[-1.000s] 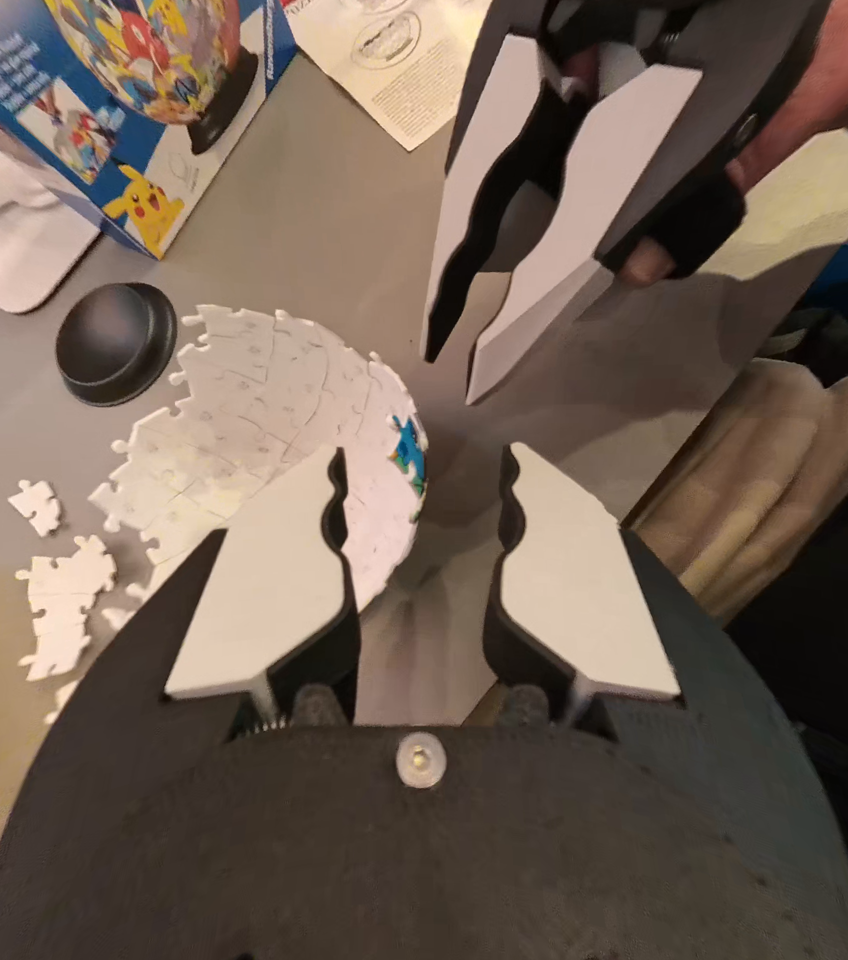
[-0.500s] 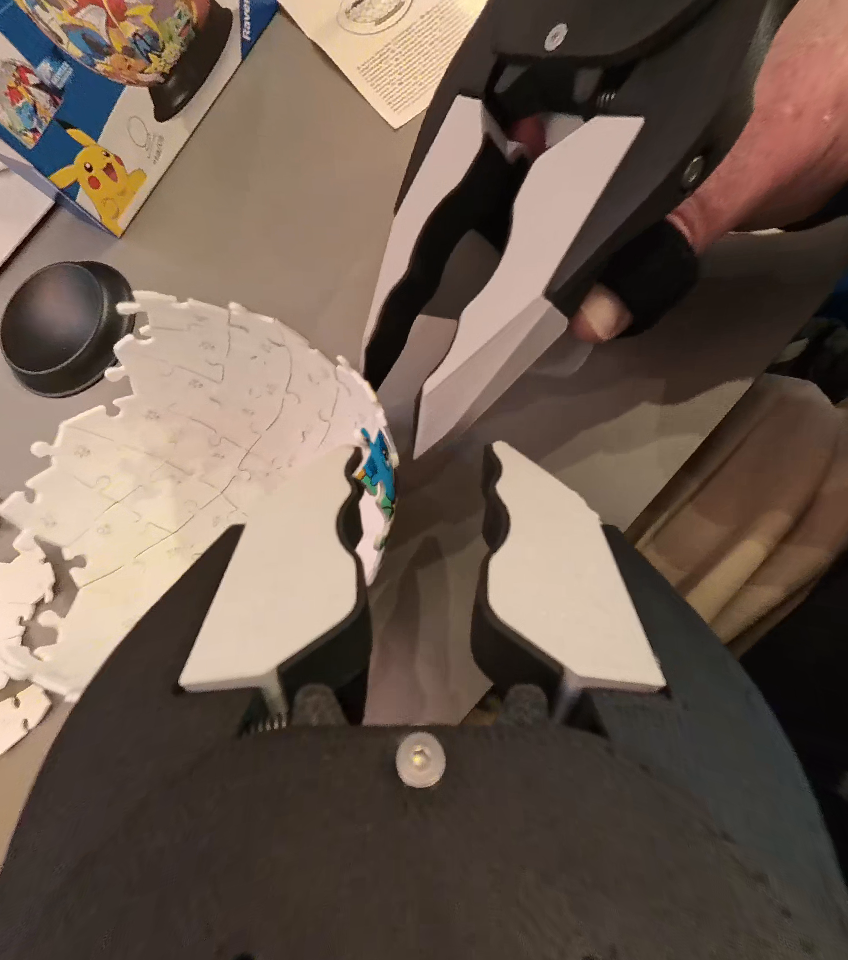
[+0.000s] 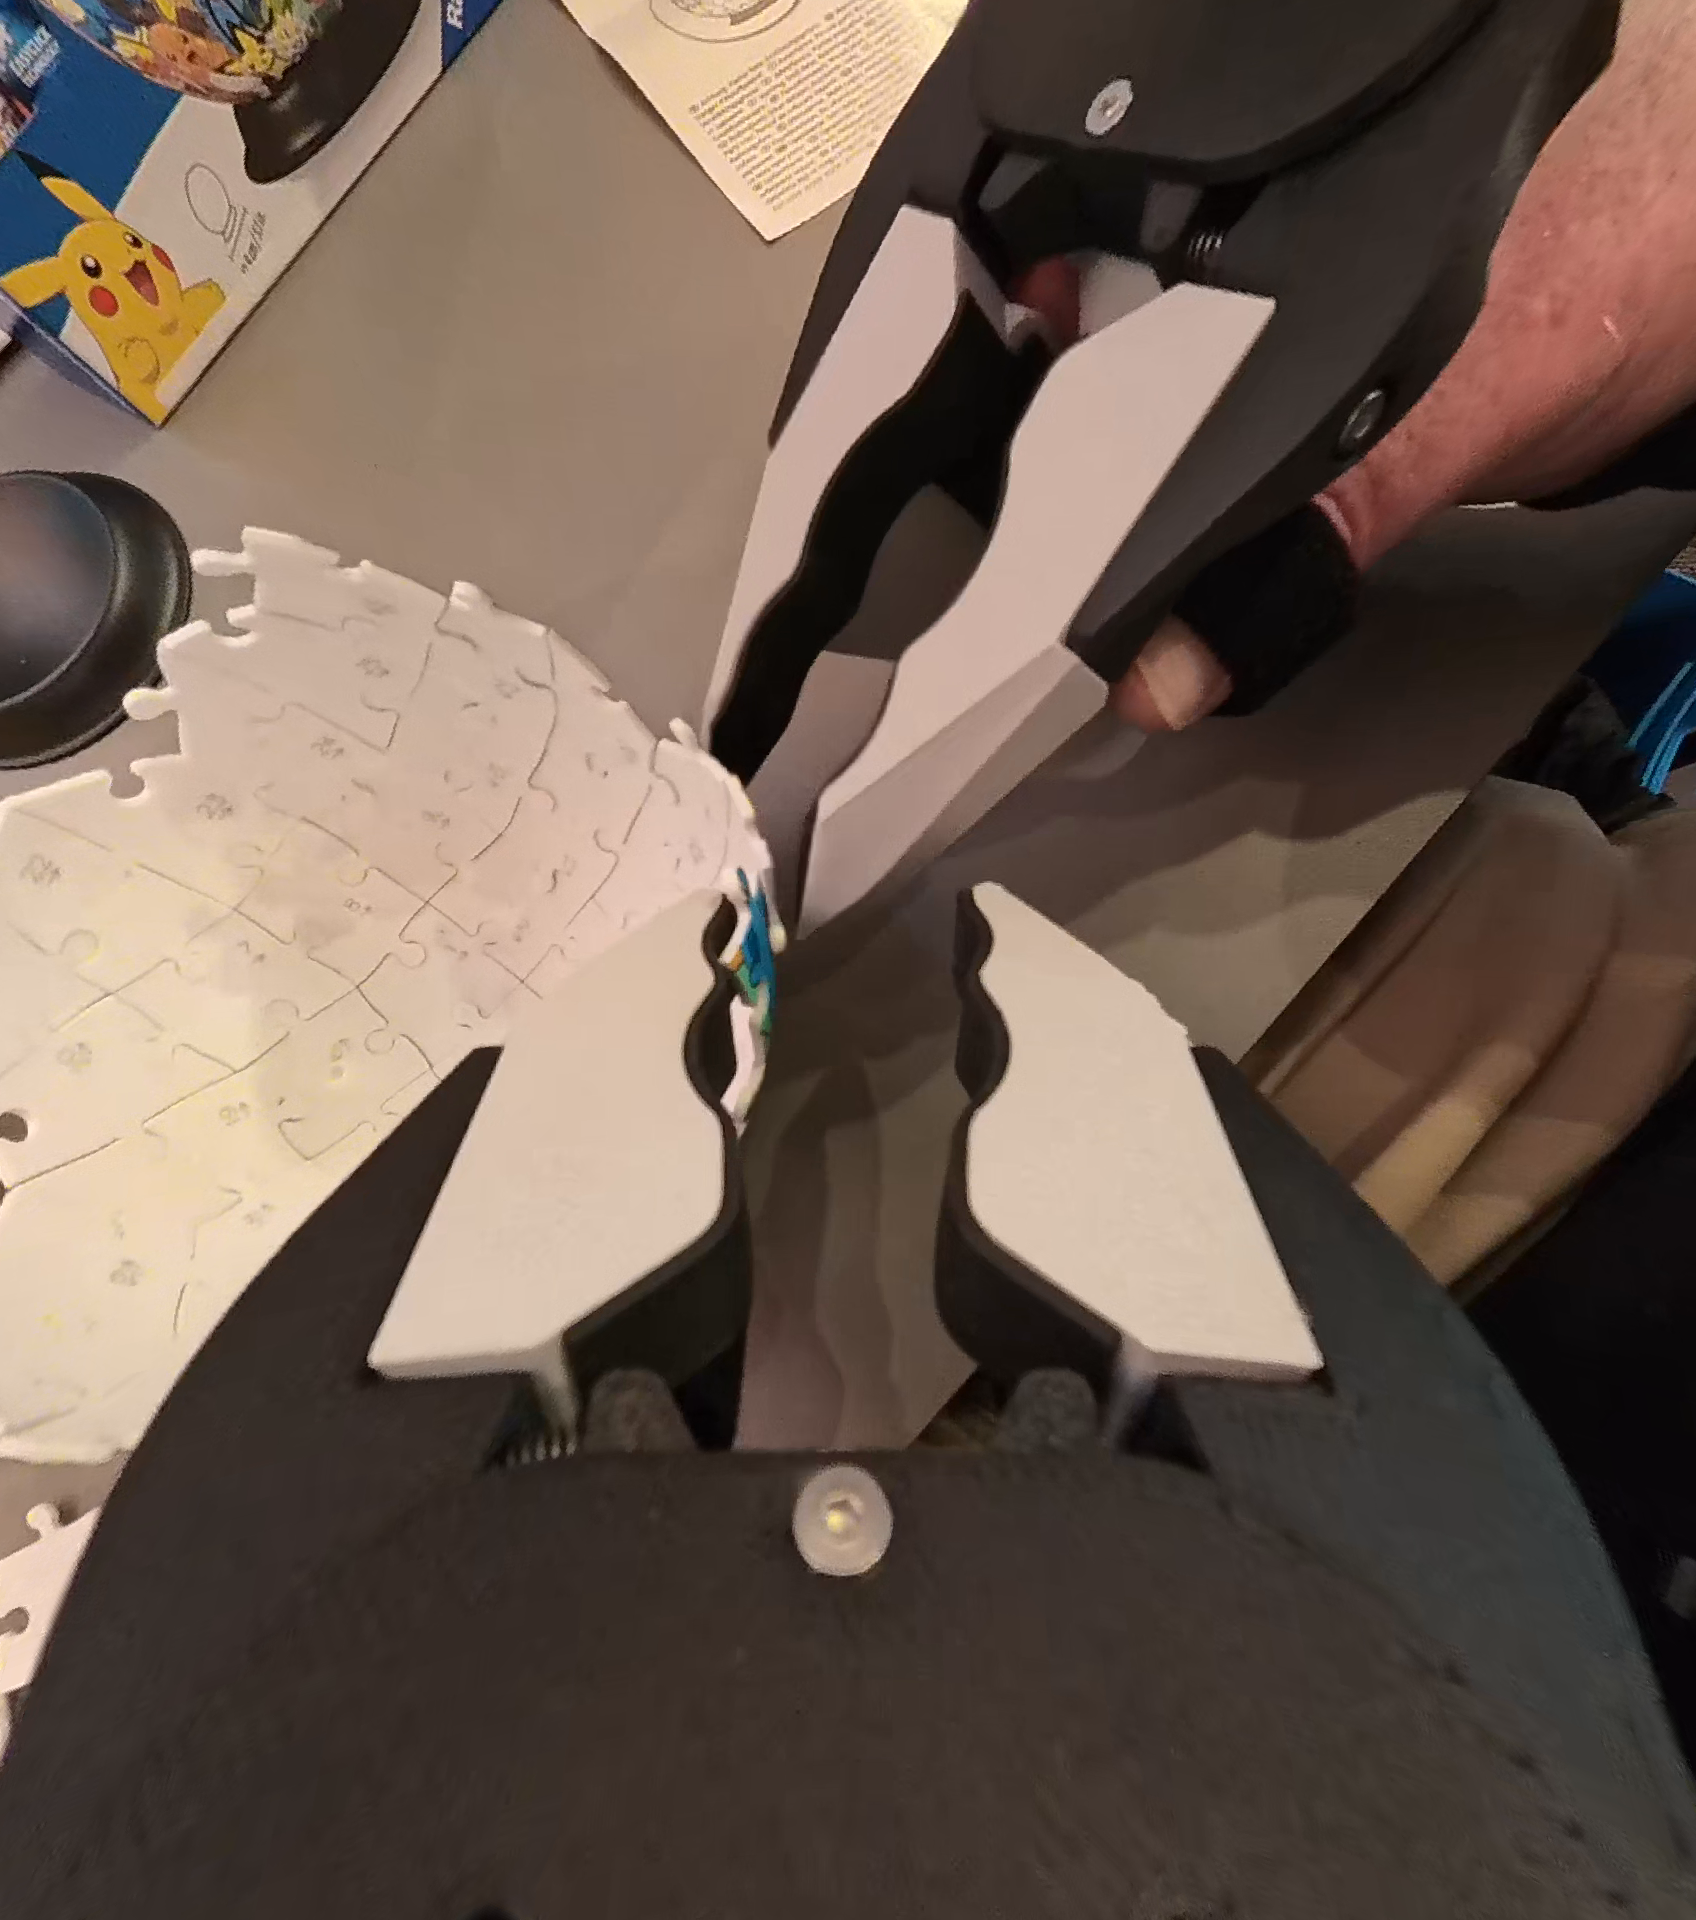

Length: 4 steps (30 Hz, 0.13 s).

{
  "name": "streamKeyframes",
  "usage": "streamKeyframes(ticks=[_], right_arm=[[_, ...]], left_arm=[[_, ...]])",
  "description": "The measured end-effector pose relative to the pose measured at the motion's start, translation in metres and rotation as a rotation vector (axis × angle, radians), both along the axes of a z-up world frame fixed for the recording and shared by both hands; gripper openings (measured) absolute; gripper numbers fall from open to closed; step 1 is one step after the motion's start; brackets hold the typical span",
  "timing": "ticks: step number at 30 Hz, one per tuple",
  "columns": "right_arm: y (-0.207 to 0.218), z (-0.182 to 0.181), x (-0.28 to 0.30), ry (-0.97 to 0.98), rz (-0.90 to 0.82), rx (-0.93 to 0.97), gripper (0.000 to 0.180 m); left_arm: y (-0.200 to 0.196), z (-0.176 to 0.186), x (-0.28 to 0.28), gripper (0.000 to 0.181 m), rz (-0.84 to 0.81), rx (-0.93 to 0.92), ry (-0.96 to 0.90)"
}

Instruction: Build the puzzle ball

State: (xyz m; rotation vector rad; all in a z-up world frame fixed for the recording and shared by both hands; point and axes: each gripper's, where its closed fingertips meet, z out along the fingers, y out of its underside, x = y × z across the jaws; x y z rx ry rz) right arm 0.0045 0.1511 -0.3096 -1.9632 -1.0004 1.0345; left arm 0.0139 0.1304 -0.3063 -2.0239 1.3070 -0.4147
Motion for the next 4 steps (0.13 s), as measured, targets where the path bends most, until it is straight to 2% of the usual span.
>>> streamKeyframes(ticks=[1,4], right_arm=[[-0.0004,-0.0007,-0.0005,-0.006,0.003,0.002,0.034],[0.0012,-0.0003,-0.0002,-0.002,-0.006,-0.001,0.034]], left_arm=[[-0.0003,0.0001,0.0,0.04,-0.003,0.005,0.005],[-0.0027,-0.001,0.0015,0.04,-0.014,0.006,0.008]])
